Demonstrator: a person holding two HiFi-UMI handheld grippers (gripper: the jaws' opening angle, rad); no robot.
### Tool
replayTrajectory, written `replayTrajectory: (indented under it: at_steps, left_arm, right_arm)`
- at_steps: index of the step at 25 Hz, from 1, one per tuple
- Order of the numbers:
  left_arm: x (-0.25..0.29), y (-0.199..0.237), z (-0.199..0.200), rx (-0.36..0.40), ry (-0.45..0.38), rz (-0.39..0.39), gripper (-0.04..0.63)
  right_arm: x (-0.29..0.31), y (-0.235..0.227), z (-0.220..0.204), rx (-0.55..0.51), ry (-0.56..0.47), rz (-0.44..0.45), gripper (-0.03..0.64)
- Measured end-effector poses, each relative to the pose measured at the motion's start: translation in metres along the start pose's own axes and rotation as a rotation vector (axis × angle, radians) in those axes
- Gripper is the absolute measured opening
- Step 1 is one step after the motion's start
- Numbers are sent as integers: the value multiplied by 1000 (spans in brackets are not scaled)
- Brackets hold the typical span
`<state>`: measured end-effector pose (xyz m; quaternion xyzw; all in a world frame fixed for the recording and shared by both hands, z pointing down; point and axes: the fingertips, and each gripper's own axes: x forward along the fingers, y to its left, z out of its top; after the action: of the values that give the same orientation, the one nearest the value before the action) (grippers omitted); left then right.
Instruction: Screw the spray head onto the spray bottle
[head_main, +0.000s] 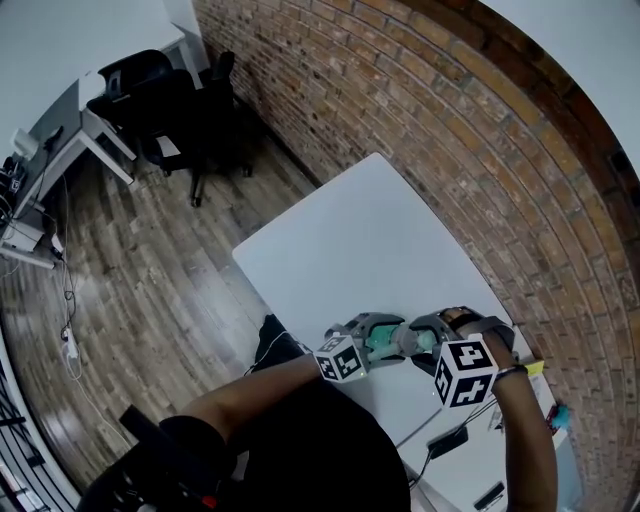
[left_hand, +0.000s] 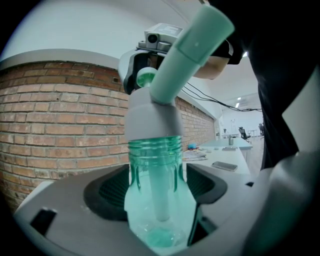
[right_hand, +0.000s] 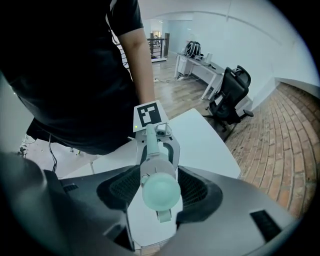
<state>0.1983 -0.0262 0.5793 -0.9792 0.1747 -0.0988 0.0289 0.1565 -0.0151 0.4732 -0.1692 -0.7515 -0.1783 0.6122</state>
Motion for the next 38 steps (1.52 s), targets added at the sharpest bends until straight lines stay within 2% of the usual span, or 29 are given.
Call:
replayTrajectory:
  at_steps: [6, 17, 29, 38]
  left_arm:
    - [-1, -2, 1, 1, -3, 0, 351]
    - [-2, -1, 1, 3, -2, 3, 351]
    - [1, 0, 3, -30, 11, 40, 351]
    - [1, 0, 2, -14, 9, 50, 351]
  right_arm:
    - [2, 7, -3, -43, 58, 72, 222]
    - [14, 6, -4, -80, 121, 125, 239]
    - [21, 8, -7, -65, 123, 160, 245]
    - [22, 8, -7, -51, 119, 176, 249]
